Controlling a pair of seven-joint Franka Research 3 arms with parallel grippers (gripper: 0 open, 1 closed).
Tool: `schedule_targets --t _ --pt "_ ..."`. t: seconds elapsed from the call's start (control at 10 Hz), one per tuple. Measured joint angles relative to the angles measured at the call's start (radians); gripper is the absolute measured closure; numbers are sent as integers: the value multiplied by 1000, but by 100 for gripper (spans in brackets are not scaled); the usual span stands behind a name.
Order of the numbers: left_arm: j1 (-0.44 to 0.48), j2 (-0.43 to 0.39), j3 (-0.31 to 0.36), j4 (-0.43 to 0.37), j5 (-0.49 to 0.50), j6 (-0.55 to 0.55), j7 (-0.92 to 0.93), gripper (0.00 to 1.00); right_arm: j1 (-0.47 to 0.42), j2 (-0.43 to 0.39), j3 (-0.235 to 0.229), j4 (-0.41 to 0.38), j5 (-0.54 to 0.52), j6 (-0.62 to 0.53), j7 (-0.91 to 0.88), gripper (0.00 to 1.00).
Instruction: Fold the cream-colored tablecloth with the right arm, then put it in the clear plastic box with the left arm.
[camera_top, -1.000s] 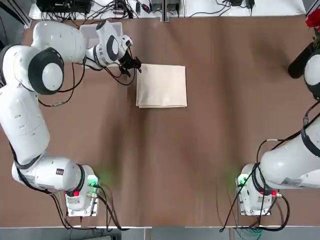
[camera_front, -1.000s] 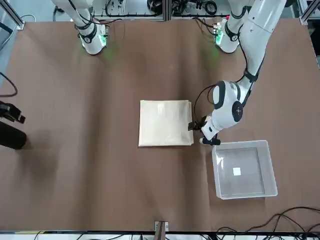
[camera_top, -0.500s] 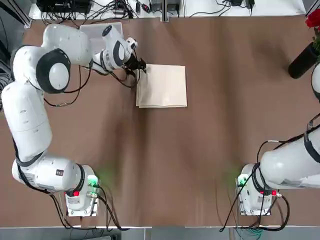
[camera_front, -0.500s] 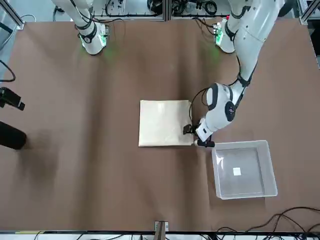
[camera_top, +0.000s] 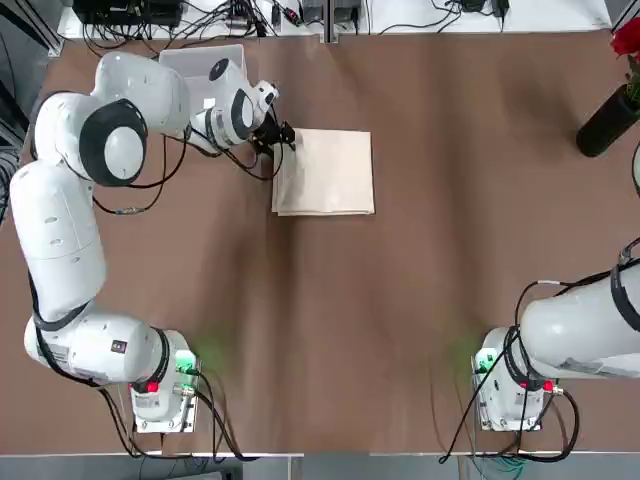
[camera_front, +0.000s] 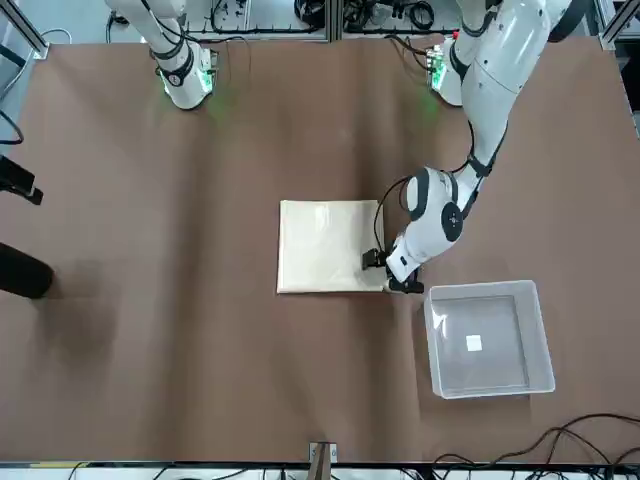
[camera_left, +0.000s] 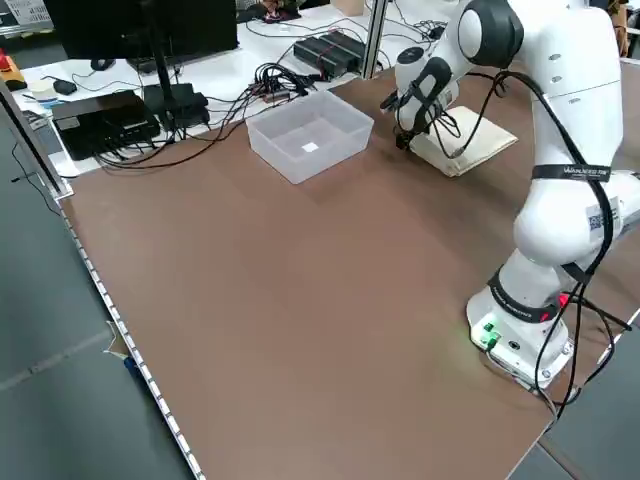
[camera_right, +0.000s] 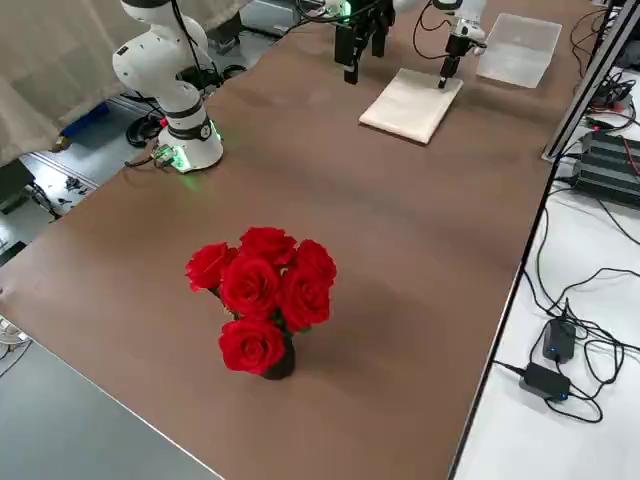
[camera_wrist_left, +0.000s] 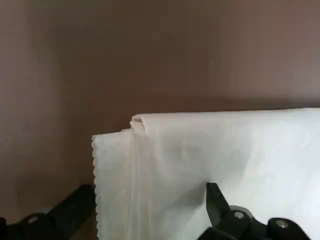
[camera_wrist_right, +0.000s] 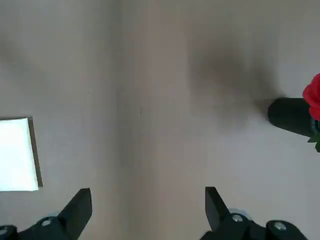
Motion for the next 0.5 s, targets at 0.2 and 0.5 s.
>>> schedule_targets --t 0.2,0.5 --pt "-15 3 0 0 0 0 0 5 0 -1 3 -3 0 1 -3 0" --pt "-37 8 -1 -12 0 1 0 45 1 -17 7 -12 0 10 -5 0"
